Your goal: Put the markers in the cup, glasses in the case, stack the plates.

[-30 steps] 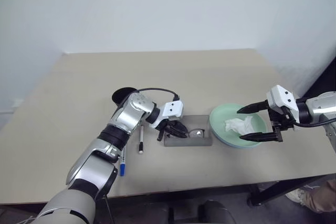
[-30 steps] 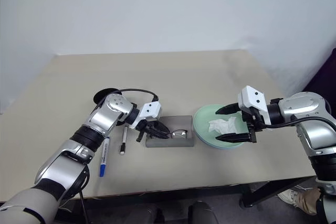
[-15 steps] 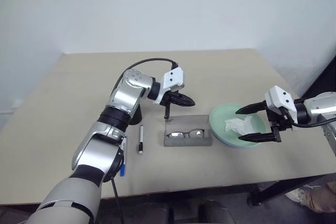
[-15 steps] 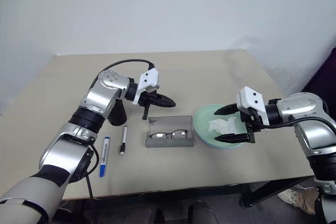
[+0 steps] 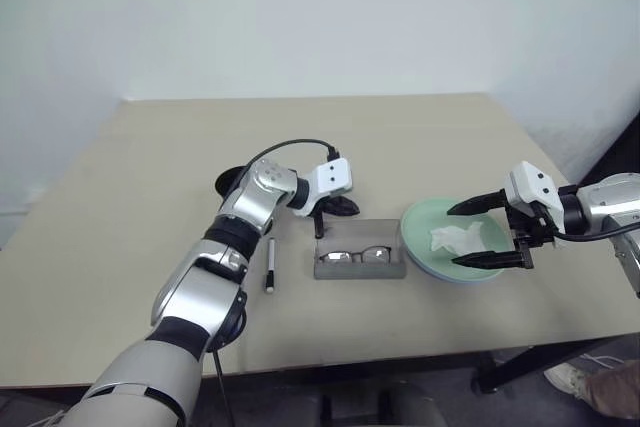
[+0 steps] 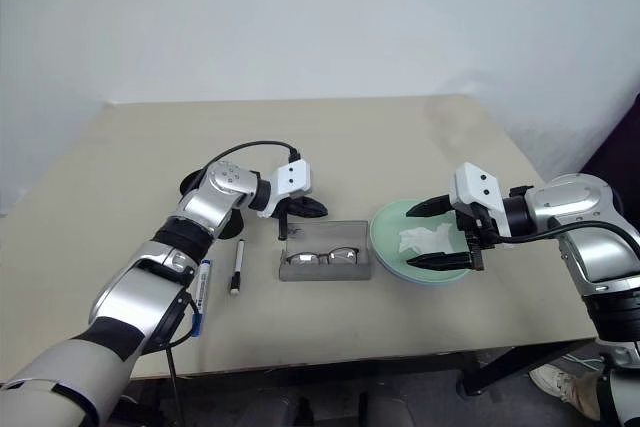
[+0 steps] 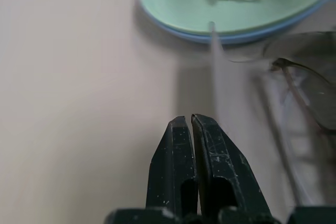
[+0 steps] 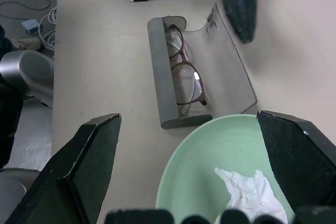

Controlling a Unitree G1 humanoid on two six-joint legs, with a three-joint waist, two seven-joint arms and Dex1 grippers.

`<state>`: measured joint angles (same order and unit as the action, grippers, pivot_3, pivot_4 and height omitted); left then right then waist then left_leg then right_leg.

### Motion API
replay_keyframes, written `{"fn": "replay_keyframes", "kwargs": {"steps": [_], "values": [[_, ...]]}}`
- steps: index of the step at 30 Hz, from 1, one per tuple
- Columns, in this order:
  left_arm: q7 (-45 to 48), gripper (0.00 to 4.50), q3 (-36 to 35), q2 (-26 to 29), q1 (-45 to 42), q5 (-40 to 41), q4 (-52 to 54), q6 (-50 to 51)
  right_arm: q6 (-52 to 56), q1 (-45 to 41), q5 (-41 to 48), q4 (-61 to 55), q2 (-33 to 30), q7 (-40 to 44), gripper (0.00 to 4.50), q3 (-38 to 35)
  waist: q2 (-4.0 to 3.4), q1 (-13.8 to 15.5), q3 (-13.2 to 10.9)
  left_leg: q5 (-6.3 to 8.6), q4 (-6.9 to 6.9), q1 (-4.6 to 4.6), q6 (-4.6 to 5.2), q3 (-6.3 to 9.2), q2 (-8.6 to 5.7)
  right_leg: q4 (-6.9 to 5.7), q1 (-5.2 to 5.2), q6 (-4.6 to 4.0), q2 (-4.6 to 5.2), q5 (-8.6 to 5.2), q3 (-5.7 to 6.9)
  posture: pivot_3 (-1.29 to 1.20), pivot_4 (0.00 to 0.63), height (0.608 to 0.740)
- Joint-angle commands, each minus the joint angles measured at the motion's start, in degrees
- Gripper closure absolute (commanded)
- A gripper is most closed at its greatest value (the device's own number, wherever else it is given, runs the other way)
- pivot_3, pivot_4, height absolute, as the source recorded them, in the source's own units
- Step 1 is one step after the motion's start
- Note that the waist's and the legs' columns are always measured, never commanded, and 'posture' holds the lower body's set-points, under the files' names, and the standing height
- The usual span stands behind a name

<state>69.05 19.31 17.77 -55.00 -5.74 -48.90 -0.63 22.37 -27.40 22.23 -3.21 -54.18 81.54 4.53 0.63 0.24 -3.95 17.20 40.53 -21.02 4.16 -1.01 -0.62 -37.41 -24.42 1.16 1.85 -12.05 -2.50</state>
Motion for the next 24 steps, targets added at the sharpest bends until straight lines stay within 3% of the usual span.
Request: {"fn": "replay_keyframes", "kwargs": {"steps": [1,13,24], "values": [[3.3,4.45,0.6,0.8,0.8,0.3,4.8,0.4,0.1,-0.8,0.7,-1.6,-0.2,-0.3,0.00,-1.4,0.00,0.0,0.0,0.00,0.00,0.00,0.00,-0.01,0.00,0.00,0.00,0.00,0.00,0.00,-0.01,0.00,0.000,0.738],[13.6,4.45,2.4,6.6,11.1,4.2,30.0,11.0,-0.1,-0.6,0.6,-1.7,0.2,-0.7,0.00,-1.3,-0.01,0.0,0.0,0.01,0.00,0.02,0.01,-0.02,0.03,-0.02,0.00,-0.01,0.03,0.00,-0.02,0.00,0.000,0.738],[11.5,4.45,3.3,10.2,17.0,3.7,36.6,15.1,-1.0,-1.8,0.0,-1.0,1.5,-0.7,0.00,-0.6,-0.02,0.0,0.0,0.00,0.05,0.07,0.02,-0.05,0.04,-0.05,0.03,-0.02,0.06,0.01,-0.02,0.00,0.000,0.738]]}}
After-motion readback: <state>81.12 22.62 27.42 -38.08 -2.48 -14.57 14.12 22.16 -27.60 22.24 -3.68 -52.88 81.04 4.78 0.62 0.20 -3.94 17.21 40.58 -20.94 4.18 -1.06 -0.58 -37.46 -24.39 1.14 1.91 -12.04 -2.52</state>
